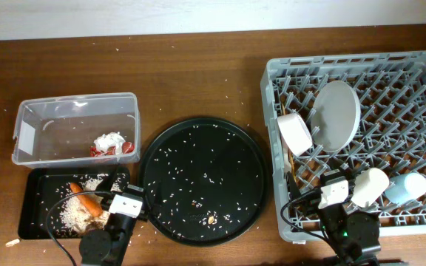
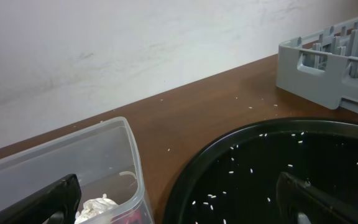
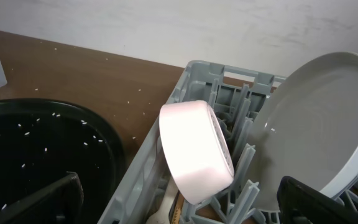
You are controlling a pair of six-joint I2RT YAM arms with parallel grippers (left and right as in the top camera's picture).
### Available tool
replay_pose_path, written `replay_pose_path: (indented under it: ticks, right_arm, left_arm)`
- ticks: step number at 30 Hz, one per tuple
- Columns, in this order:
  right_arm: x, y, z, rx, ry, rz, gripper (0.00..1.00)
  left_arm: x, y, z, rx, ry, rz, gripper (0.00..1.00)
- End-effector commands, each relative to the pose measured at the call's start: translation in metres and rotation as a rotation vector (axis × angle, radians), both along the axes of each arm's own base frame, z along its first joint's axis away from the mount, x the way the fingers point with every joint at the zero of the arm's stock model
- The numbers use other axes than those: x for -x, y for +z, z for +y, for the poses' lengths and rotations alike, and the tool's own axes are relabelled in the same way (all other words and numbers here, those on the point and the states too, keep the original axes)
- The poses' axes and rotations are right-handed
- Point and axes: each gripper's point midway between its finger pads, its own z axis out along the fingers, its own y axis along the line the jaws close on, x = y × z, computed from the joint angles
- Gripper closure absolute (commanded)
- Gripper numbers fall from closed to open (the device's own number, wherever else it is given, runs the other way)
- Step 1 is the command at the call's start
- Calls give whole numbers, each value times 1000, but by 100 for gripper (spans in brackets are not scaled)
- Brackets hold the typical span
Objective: Sort waste into correct bins and load items into the dishwasher rack
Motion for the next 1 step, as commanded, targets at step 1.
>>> replay_pose_path:
  ticks: [1]
  right_arm:
    - [0,-2,0,6,0,-1,1]
  left_arm:
    - [0,-1,-1,-11,-5,-7,1]
